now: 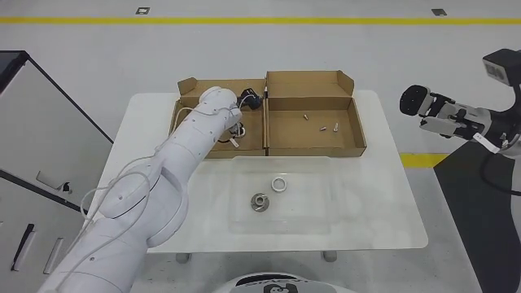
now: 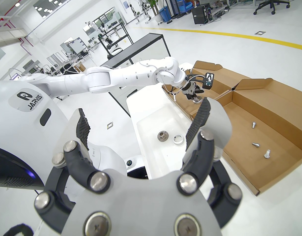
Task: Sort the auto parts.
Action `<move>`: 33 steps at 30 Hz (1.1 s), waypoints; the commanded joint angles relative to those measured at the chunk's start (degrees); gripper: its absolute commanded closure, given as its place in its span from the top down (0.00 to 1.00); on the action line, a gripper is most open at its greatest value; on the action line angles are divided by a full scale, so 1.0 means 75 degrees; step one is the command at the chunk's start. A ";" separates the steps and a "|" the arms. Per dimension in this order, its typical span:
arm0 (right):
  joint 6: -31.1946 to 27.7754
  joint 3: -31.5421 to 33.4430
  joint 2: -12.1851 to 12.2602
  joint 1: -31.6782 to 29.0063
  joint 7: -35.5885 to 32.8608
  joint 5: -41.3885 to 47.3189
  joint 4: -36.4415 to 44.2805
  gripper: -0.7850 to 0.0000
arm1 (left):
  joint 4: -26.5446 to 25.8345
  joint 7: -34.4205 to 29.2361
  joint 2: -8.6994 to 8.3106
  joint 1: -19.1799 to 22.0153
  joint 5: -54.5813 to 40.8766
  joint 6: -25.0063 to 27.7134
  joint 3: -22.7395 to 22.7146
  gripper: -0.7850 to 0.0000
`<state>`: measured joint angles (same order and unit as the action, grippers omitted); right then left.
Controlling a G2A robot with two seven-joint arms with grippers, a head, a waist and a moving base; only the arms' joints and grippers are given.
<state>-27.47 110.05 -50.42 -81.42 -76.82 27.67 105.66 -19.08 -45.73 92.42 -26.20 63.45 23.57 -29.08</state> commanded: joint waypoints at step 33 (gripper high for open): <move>0.0000 0.0000 0.0000 0.0000 0.0000 0.0000 0.0000 1.00 | -0.6923 -0.2233 -0.1931 -0.1741 -0.0622 0.0979 -0.2889 1.00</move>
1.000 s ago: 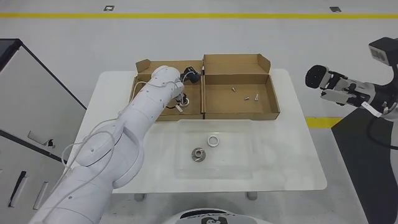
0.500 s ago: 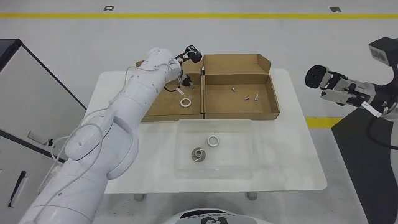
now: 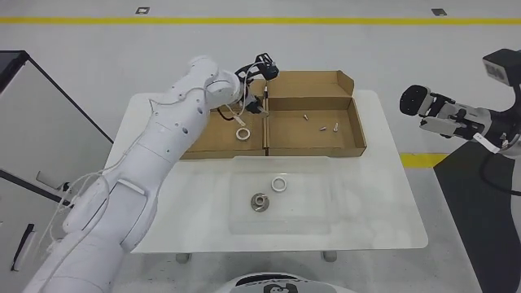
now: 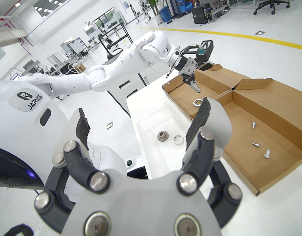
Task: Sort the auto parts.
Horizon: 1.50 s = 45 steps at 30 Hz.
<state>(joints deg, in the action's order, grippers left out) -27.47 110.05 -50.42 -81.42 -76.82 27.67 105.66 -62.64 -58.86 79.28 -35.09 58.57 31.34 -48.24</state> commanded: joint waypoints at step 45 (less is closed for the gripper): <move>0.0000 0.0000 0.0000 0.0000 0.0000 0.0000 0.0000 1.00 | -0.4954 -0.2705 -0.0942 -0.2856 -0.1456 -0.1094 0.0914 1.00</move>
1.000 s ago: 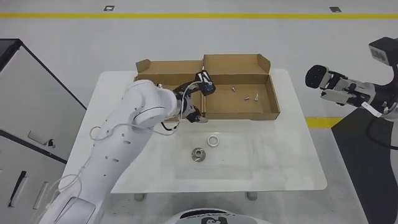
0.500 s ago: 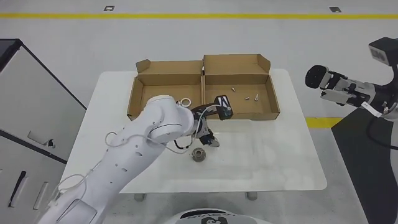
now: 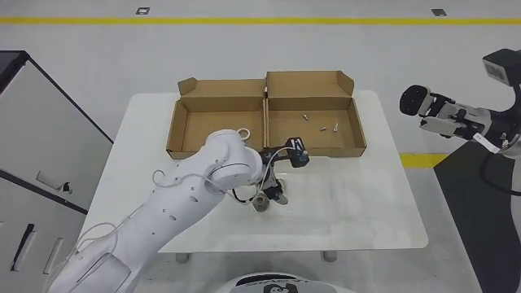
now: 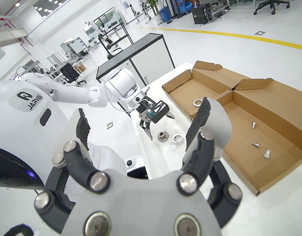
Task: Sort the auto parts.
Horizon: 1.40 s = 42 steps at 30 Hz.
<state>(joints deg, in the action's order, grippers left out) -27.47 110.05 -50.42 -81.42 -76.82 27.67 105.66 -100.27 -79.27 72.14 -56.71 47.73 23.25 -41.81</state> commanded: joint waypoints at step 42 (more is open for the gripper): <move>0.0000 0.0000 0.0000 0.0000 0.0000 0.0000 0.0000 1.00 | 0.1611 0.1530 0.0239 0.0738 0.1727 0.0989 0.1378 0.50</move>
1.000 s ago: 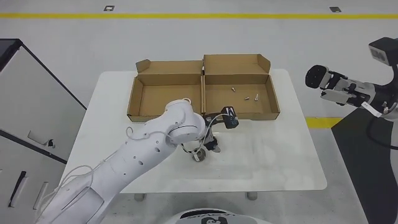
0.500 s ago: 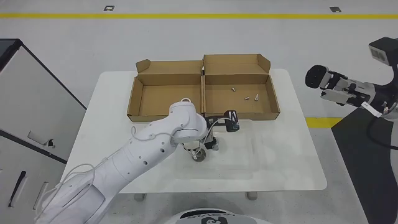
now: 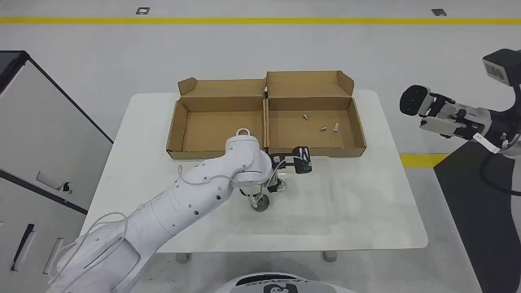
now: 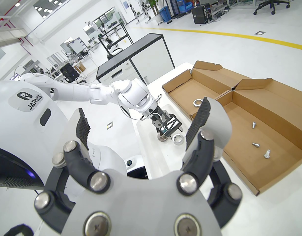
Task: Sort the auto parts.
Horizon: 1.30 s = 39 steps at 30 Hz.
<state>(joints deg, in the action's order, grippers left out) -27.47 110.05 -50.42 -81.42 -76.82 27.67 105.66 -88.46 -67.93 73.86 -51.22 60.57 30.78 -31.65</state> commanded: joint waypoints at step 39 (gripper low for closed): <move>0.0000 0.0000 0.0000 0.0000 0.0000 0.0000 0.0000 1.00 | 0.0584 0.0160 0.0234 0.0067 0.0377 -0.0195 0.0378 0.39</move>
<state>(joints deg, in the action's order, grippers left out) -27.47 110.05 -50.42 -81.42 -76.82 27.67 105.66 -84.06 -66.80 75.59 -50.67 63.53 29.26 -28.76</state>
